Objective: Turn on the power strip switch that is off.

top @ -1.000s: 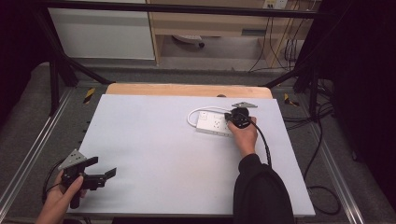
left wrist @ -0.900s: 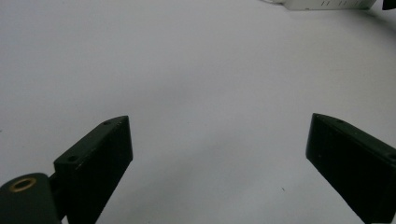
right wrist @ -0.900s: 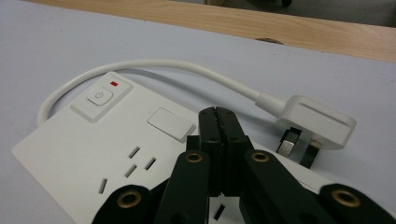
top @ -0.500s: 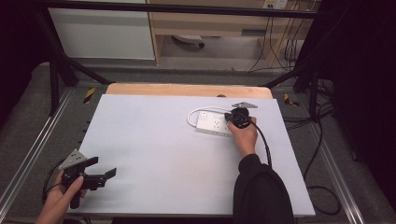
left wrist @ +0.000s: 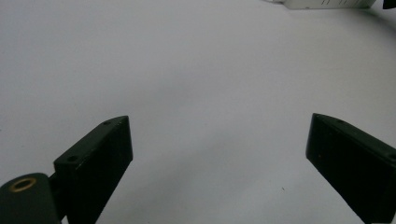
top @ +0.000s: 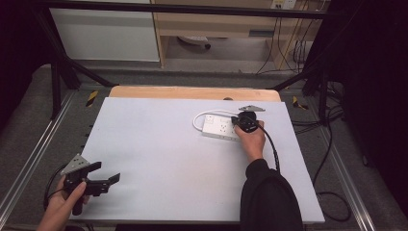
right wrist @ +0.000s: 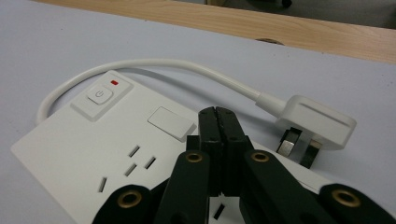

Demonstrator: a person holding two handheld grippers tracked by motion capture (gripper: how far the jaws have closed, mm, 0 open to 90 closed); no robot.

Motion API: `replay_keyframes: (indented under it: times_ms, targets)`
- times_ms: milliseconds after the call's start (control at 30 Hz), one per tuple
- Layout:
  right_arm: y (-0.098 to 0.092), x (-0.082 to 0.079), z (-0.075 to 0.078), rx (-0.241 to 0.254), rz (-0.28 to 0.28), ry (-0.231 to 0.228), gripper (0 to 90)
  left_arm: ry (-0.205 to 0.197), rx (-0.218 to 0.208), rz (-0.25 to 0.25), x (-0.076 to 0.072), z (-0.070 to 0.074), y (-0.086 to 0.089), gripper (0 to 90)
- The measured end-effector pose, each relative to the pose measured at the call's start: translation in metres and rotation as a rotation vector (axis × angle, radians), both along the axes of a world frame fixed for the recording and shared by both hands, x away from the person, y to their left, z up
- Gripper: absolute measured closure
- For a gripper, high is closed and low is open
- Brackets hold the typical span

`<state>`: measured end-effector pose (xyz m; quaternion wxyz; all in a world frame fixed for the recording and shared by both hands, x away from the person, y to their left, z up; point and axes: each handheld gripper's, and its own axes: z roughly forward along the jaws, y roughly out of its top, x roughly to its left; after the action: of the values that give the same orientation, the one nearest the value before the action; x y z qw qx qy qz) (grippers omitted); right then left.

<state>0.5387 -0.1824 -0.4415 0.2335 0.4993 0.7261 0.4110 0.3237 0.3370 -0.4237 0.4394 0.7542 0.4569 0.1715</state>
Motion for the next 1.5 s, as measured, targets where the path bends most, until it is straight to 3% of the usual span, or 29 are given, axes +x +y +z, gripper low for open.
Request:
replay_keyframes:
  times_ms: [1500]
  targets:
    - [0.0004, -0.0003, 0.0015, 0.007, 0.003, 0.002, 90.0, -0.001, -0.001, -0.001, -0.0001, 0.0001, 0.0002, 7.3]
